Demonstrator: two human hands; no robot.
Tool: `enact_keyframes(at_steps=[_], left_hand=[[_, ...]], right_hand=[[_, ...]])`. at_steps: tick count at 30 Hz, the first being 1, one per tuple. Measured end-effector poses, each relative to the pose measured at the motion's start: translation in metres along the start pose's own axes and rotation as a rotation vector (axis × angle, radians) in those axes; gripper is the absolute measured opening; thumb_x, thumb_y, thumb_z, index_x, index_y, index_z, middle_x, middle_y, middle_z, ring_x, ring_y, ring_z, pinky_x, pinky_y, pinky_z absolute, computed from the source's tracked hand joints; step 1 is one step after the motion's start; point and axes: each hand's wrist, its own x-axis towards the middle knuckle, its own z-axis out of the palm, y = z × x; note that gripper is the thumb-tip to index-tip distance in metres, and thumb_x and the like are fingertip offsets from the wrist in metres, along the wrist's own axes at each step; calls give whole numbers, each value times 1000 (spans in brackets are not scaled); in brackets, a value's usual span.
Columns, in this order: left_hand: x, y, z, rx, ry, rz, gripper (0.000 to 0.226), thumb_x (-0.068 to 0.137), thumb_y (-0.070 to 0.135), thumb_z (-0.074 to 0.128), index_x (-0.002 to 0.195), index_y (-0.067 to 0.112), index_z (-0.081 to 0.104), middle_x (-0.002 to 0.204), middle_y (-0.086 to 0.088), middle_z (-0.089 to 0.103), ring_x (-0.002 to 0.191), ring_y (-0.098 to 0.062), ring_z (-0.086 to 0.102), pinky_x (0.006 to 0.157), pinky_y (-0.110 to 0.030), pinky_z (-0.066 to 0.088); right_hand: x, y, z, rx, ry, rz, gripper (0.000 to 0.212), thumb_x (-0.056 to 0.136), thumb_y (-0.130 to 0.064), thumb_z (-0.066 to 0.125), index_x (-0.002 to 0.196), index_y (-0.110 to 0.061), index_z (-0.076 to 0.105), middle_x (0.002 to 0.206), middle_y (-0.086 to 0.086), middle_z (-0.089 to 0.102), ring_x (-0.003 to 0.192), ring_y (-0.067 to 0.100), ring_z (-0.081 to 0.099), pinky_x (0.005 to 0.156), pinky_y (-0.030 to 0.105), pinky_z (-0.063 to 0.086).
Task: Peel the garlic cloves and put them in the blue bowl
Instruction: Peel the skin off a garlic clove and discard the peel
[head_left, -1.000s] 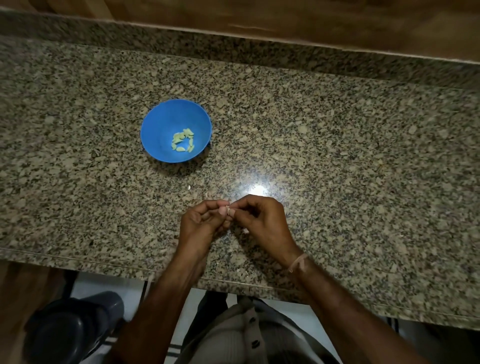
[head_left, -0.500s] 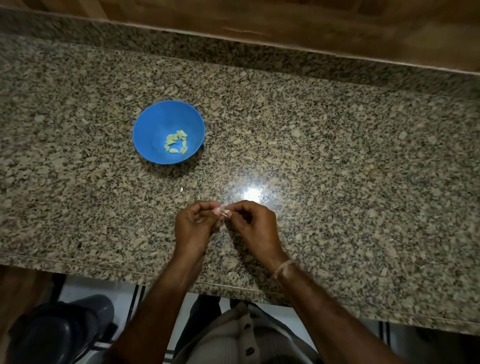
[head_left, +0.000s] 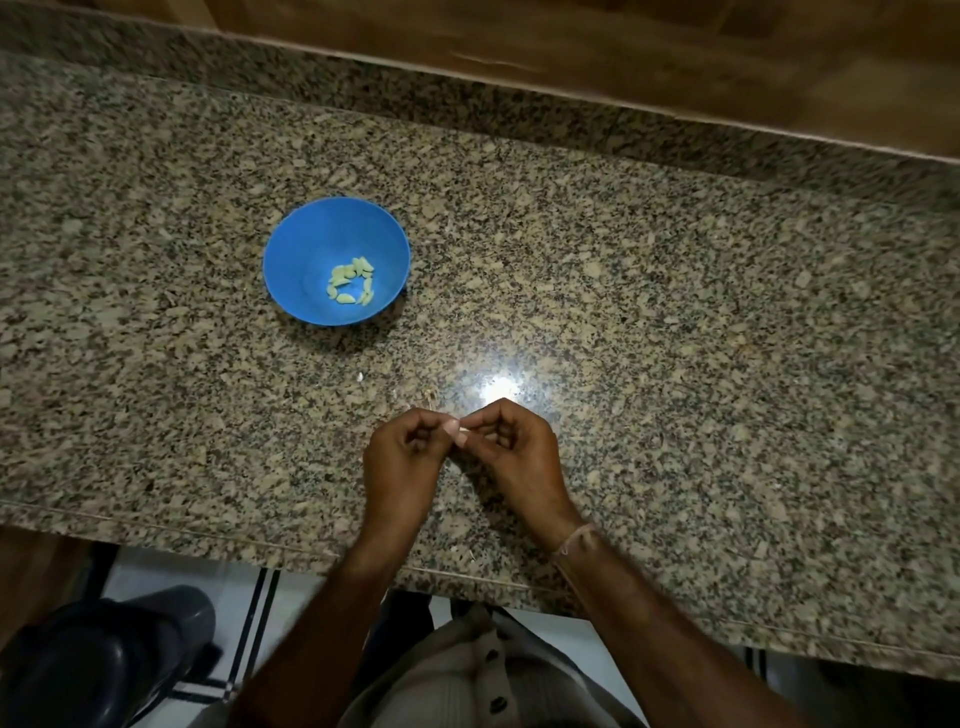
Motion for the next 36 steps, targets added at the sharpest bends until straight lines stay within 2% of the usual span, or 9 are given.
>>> enact_keyframes(at_steps=[2, 6, 10, 15, 18, 21, 25, 28, 36], left_hand=[[0, -5, -1, 60, 22, 17, 8, 95, 19, 73, 90, 24, 77, 84, 9, 77, 81, -10, 73, 73, -35, 60], [-3, -8, 0, 61, -19, -20, 12, 98, 18, 70, 88, 20, 78, 79, 6, 77, 77, -8, 72, 69, -28, 54], [-8, -9, 3, -50, -82, -84, 17, 101, 19, 67, 89, 15, 78, 81, -1, 78, 83, -21, 75, 77, -36, 58], [-10, -11, -3, -121, -166, -112, 19, 101, 17, 66, 87, 12, 78, 83, -6, 79, 86, -25, 76, 80, -39, 60], [-14, -8, -7, -159, -169, -106, 18, 99, 14, 68, 87, 11, 80, 81, -5, 79, 81, -20, 77, 78, -35, 59], [-13, -19, -11, 176, -36, 27, 3, 95, 26, 75, 96, 25, 78, 89, 9, 75, 82, -11, 71, 75, -33, 58], [-17, -35, -20, 530, -22, 183, 36, 87, 32, 81, 116, 38, 61, 106, 14, 58, 95, -9, 59, 69, -32, 51], [-18, -40, -21, 572, -27, 257, 41, 88, 28, 81, 119, 36, 56, 109, 10, 55, 101, -14, 55, 69, -35, 49], [-17, -43, -26, 550, -48, 281, 39, 90, 28, 78, 121, 35, 54, 110, 10, 51, 106, -15, 51, 69, -31, 38]], right_hand=[[-4, 5, 0, -29, -12, 13, 11, 89, -8, 83, 96, -6, 74, 91, 11, 76, 85, 22, 73, 78, 34, 63], [-11, 9, -2, -151, -21, -95, 13, 91, -14, 81, 104, -14, 79, 105, -1, 76, 101, 14, 73, 88, 32, 61], [-12, 3, -3, -19, -52, 70, 14, 90, -18, 82, 95, -6, 79, 92, 10, 79, 90, 28, 76, 77, 32, 63], [-17, 3, -5, 34, -62, 88, 13, 91, -12, 80, 99, -3, 77, 91, 9, 79, 84, 16, 73, 80, 31, 63], [-17, 5, -5, -13, -48, 99, 9, 90, -11, 81, 95, -3, 78, 86, 7, 79, 79, 15, 75, 77, 34, 64], [-13, 11, -10, -313, -13, 37, 4, 89, -10, 81, 87, -10, 78, 80, 0, 78, 72, 8, 74, 69, 23, 59], [-14, 20, -11, -634, -55, -49, 7, 86, -17, 82, 79, -17, 80, 75, -9, 77, 70, 2, 72, 72, 30, 61], [-13, 22, -7, -729, -11, -76, 10, 87, -20, 80, 77, -17, 80, 74, -8, 77, 68, 3, 70, 73, 33, 60], [-23, 19, 7, -879, 93, -133, 9, 91, -20, 75, 84, -18, 79, 75, -3, 76, 66, 12, 67, 63, 28, 51]])
